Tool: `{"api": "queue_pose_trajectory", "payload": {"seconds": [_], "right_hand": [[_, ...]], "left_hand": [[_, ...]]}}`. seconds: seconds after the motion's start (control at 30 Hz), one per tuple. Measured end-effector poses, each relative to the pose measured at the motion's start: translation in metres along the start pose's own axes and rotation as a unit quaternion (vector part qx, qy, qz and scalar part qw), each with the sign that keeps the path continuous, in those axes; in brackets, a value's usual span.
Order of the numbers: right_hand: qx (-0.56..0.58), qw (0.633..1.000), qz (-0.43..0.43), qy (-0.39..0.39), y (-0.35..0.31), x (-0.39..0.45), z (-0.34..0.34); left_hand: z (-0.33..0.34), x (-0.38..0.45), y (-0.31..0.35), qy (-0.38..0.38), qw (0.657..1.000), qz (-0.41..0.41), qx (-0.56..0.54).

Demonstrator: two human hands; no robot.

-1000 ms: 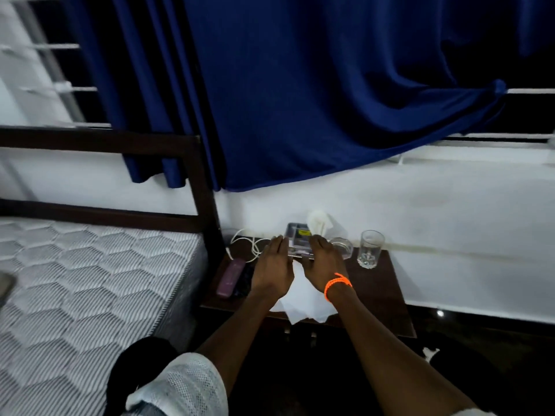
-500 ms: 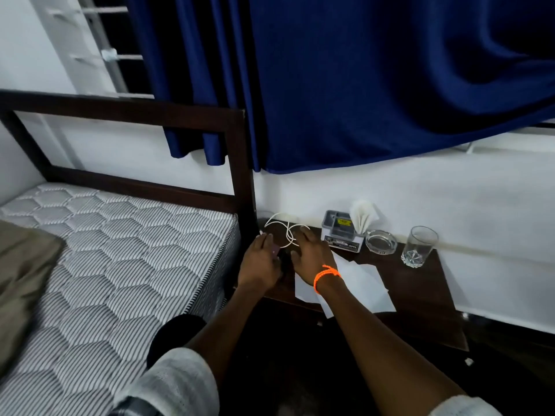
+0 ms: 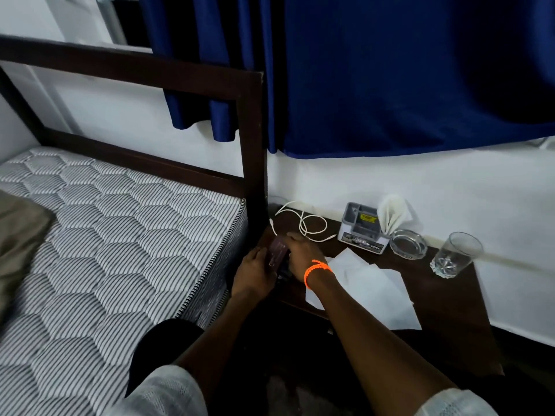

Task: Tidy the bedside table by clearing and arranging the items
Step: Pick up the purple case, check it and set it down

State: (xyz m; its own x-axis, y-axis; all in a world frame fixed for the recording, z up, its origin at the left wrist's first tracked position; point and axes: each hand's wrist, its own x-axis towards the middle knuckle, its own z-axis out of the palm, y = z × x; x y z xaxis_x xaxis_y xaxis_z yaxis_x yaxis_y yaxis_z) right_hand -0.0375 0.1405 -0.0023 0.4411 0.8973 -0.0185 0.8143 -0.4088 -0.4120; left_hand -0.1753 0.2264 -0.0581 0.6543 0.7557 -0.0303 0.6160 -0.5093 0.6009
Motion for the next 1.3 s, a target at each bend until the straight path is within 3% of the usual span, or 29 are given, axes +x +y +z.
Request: {"api": "queue_pose_trajectory", "payload": {"seconds": [0.17,0.4,0.73,0.87,0.97,1.13,1.3], "right_hand": [[0.023,0.999,-0.006,-0.021,0.002,0.016,0.009],[0.036,0.999,-0.005,-0.026,0.002,0.027,0.019],[0.002,0.999,-0.034,0.021,-0.014,0.029,-0.031],[0.096,0.994,0.003,0.06,-0.019,0.023,-0.068],[0.173,0.984,-0.001,0.046,-0.022,0.012,-0.101],[0.269,0.962,-0.04,0.021,-0.03,-0.004,-0.144],[0.352,0.932,-0.069,0.054,-0.038,-0.015,-0.167]], "left_hand": [[-0.005,0.001,0.006,-0.018,1.0,-0.011,-0.01],[-0.008,0.007,0.005,0.026,0.998,0.009,-0.057],[-0.062,0.012,0.009,0.075,0.988,0.043,-0.129],[-0.096,0.009,0.03,0.093,0.972,0.058,-0.207],[-0.121,0.004,0.048,0.08,0.955,0.054,-0.281],[-0.147,-0.005,0.07,0.05,0.885,0.041,-0.461],[-0.157,-0.019,0.099,0.025,0.733,0.029,-0.679]]}}
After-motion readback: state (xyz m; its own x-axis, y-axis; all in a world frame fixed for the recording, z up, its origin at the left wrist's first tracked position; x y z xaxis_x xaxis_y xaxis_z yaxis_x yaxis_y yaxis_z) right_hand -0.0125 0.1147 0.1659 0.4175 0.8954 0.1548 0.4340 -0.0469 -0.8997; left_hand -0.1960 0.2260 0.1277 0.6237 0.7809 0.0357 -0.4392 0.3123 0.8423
